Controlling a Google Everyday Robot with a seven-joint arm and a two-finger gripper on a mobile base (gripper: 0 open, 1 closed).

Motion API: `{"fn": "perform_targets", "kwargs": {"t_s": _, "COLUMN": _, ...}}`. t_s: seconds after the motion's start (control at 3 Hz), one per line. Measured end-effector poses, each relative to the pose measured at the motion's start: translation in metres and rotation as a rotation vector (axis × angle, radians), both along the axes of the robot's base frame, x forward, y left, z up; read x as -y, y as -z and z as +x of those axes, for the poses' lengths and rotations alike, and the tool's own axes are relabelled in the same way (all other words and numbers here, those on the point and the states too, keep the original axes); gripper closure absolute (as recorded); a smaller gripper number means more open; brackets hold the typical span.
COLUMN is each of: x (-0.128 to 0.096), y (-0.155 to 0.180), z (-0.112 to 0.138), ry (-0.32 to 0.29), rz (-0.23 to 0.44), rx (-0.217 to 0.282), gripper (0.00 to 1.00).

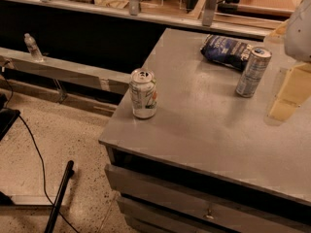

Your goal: Move redbull can near 7up can

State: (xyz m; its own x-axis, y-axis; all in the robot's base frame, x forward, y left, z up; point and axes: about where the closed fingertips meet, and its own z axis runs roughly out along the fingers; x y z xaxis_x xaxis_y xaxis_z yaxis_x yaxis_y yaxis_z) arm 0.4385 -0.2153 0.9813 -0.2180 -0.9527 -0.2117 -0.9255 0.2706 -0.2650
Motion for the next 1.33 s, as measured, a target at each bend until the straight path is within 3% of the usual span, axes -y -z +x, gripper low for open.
{"fn": "perform_targets", "kwargs": {"t_s": 0.33, "x": 0.000, "y": 0.000, "z": 0.000, "ry": 0.000, "rz": 0.000, "rx": 0.000, "gripper": 0.00}}
{"fn": "perform_targets", "kwargs": {"t_s": 0.67, "x": 0.009, "y": 0.003, "z": 0.019, "ry": 0.007, "rz": 0.047, "rx": 0.002, "gripper": 0.00}}
{"fn": "perform_targets", "kwargs": {"t_s": 1.0, "x": 0.027, "y": 0.007, "z": 0.057, "ry": 0.019, "rz": 0.101, "rx": 0.009, "gripper": 0.00}}
{"fn": "perform_targets", "kwargs": {"t_s": 1.33, "x": 0.045, "y": 0.003, "z": 0.102, "ry": 0.049, "rz": 0.158, "rx": 0.049, "gripper": 0.00}}
